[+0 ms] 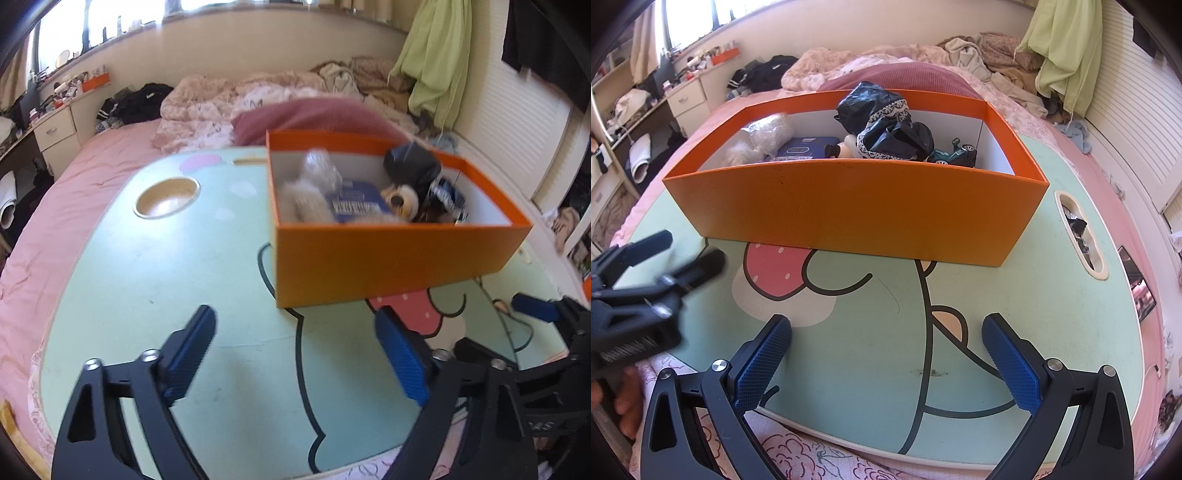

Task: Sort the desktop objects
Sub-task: 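Grasp the bubble-wrap bundle in the orange box with the left gripper, place it on the desk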

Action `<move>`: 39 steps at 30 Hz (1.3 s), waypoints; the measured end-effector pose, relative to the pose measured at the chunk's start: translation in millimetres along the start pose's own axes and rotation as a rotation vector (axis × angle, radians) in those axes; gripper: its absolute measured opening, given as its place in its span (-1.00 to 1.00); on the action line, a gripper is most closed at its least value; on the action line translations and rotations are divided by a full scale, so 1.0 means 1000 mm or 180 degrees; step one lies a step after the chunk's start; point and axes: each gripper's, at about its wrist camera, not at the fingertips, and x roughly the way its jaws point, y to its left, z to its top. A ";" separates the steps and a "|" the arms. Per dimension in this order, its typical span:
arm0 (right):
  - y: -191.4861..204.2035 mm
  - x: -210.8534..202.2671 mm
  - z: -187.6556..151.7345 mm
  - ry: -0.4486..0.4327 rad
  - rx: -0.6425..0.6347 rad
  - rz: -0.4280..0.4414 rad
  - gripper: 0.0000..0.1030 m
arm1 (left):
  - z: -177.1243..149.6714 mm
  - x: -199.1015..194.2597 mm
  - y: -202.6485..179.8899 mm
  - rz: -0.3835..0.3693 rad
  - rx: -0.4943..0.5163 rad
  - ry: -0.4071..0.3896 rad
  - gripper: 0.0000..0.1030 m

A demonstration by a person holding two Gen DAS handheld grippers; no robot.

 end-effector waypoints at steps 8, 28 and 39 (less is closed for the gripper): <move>0.000 0.000 -0.001 -0.0004 -0.0003 0.0005 1.00 | 0.066 -0.026 -0.001 -0.0263 0.0211 -0.0165 0.16; -0.002 0.001 0.004 -0.0005 -0.0007 0.0008 1.00 | 0.126 0.069 -0.038 0.0016 0.0514 0.0546 -0.43; -0.003 -0.003 0.005 0.0003 -0.0003 0.0020 1.00 | 0.052 -0.050 -0.037 -0.0619 0.0632 -0.0086 -0.42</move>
